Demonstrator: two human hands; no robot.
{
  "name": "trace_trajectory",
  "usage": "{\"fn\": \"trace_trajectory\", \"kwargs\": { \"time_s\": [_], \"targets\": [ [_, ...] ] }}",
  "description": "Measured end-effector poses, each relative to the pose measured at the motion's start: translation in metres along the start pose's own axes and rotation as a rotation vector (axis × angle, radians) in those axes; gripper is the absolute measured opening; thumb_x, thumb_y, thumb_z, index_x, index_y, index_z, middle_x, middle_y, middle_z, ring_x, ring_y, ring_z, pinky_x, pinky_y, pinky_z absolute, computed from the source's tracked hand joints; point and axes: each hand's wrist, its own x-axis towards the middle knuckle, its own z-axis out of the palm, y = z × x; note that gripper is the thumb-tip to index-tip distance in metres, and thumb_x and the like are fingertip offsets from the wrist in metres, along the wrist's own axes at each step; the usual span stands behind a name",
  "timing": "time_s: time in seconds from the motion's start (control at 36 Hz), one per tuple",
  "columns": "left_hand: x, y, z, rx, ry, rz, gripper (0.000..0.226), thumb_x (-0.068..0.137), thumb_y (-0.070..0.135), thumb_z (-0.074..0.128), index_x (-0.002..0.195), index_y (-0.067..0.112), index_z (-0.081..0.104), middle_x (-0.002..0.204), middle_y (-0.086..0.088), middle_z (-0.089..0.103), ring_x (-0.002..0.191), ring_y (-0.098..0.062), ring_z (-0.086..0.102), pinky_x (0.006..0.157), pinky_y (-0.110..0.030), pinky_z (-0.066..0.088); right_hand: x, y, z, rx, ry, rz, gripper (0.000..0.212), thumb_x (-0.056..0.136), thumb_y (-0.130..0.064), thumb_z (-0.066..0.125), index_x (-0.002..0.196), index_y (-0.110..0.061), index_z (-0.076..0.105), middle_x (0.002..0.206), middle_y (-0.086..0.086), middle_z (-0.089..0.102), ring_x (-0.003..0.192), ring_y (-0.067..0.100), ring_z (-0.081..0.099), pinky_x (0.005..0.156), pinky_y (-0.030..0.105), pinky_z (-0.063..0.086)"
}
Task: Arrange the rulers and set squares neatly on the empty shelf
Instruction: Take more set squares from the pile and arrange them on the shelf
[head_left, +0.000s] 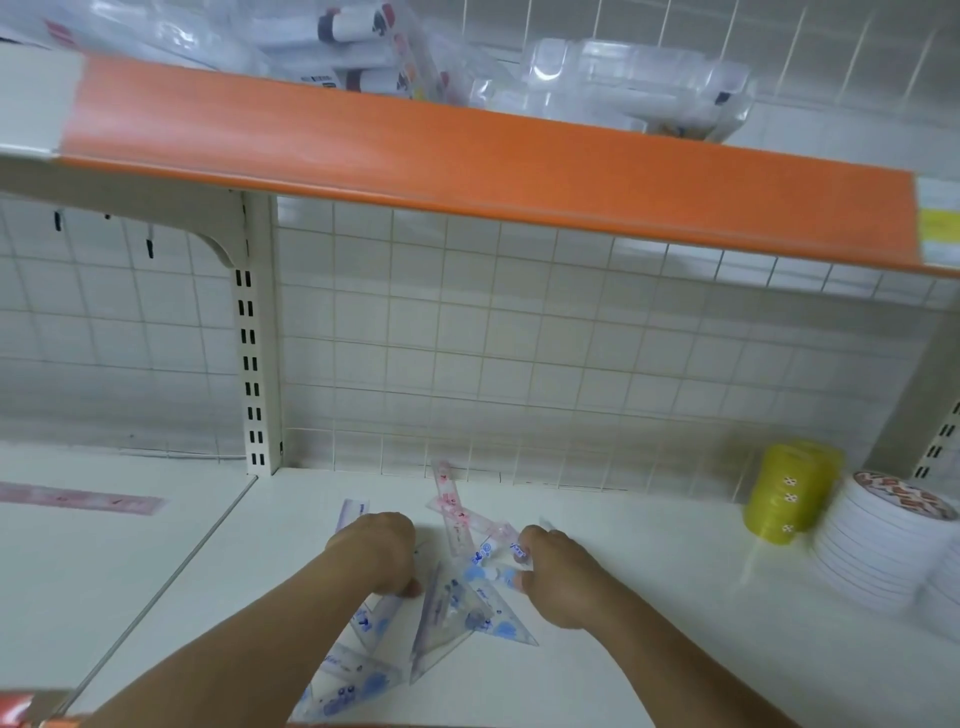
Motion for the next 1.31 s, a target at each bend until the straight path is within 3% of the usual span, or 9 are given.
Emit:
{"fn": "trace_trajectory", "kwargs": {
  "time_s": [0.14,0.22,0.36,0.61,0.78,0.92,1.06,1.19,1.31],
  "targets": [
    [-0.006,0.003,-0.003,0.110,-0.063,0.006,0.036,0.089,0.023,0.063,0.118,0.005,0.055,0.074,0.001,0.043,0.088,-0.018,0.054,0.089,-0.028,0.049,-0.003,0.002,0.000,-0.011,0.004,-0.013,0.026,0.097,-0.030,0.047,0.120,-0.016,0.044,0.099,-0.003,0.044,0.093,0.019,0.046,0.087,0.034,0.044],
    [-0.011,0.005,-0.003,0.147,-0.073,0.018,0.013,0.090,0.020,0.060,0.091,0.009,0.053,0.068,0.002,0.037,0.084,-0.017,0.051,0.083,-0.026,0.048,-0.006,0.001,-0.001,-0.005,0.005,-0.013,0.026,0.097,-0.027,0.047,0.121,-0.015,0.043,0.086,-0.007,0.045,0.089,0.019,0.048,0.084,0.033,0.046],
    [-0.014,0.002,0.000,0.092,-0.075,-0.040,0.026,0.088,0.019,0.060,0.071,0.014,0.040,0.070,0.002,0.041,0.081,-0.018,0.048,0.072,-0.026,0.038,-0.009,0.001,-0.002,0.033,0.025,-0.004,0.017,0.096,-0.020,0.049,0.104,-0.022,0.034,0.137,0.005,0.045,0.109,0.019,0.049,0.077,0.030,0.040],
    [-0.017,0.006,-0.001,-0.162,0.095,-0.033,0.036,0.093,0.014,0.048,0.059,0.020,0.038,0.063,0.005,0.038,0.062,-0.008,0.041,0.060,-0.014,0.033,-0.013,0.001,-0.008,0.010,0.077,-0.061,0.018,0.092,-0.006,0.042,0.105,-0.018,0.038,0.096,-0.001,0.043,0.081,0.022,0.046,0.063,0.028,0.037],
    [-0.019,0.008,-0.011,-0.448,0.194,-0.042,0.018,0.097,0.015,0.048,0.094,0.013,0.065,0.099,-0.005,0.068,0.087,-0.019,0.063,0.068,-0.017,0.046,-0.015,0.005,-0.009,0.006,0.089,-0.067,0.026,0.092,-0.005,0.041,0.115,-0.015,0.044,0.094,0.001,0.047,0.081,0.021,0.046,0.065,0.029,0.036],
    [-0.010,0.002,-0.009,-0.785,0.334,-0.091,0.028,0.094,0.003,0.046,0.077,0.021,0.058,0.065,-0.002,0.063,0.055,-0.017,0.055,0.055,-0.026,0.043,-0.016,0.008,-0.009,0.020,0.115,-0.049,0.029,0.089,-0.003,0.041,0.115,-0.015,0.044,0.089,0.001,0.050,0.078,0.022,0.047,0.059,0.028,0.034],
    [-0.014,0.008,-0.014,-0.596,0.347,-0.069,0.022,0.095,-0.001,0.036,0.085,0.015,0.049,0.076,-0.005,0.056,0.076,-0.025,0.057,0.061,-0.025,0.041,-0.019,0.007,-0.012,0.046,0.117,-0.061,0.046,0.089,0.000,0.040,0.132,-0.015,0.039,0.110,0.007,0.056,0.085,0.020,0.046,0.075,0.027,0.040],
    [-0.029,0.012,-0.018,-0.468,0.267,-0.067,0.032,0.097,0.038,0.043,0.110,0.010,0.049,0.099,-0.008,0.057,0.071,-0.017,0.058,0.054,-0.024,0.046,-0.017,0.006,-0.010,0.106,0.125,-0.081,0.032,0.098,-0.024,0.043,0.128,-0.013,0.043,0.122,0.006,0.051,0.105,0.022,0.053,0.084,0.027,0.042],
    [-0.038,0.008,-0.016,-0.444,0.276,-0.034,0.015,0.089,0.022,0.053,0.103,0.017,0.052,0.104,-0.010,0.060,0.093,-0.025,0.062,0.080,-0.034,0.053,-0.018,0.007,-0.011,0.136,0.089,-0.110,0.063,0.090,-0.036,0.060,0.142,-0.017,0.029,0.135,0.005,0.043,0.120,0.022,0.050,0.095,0.028,0.041]
  ]
}}
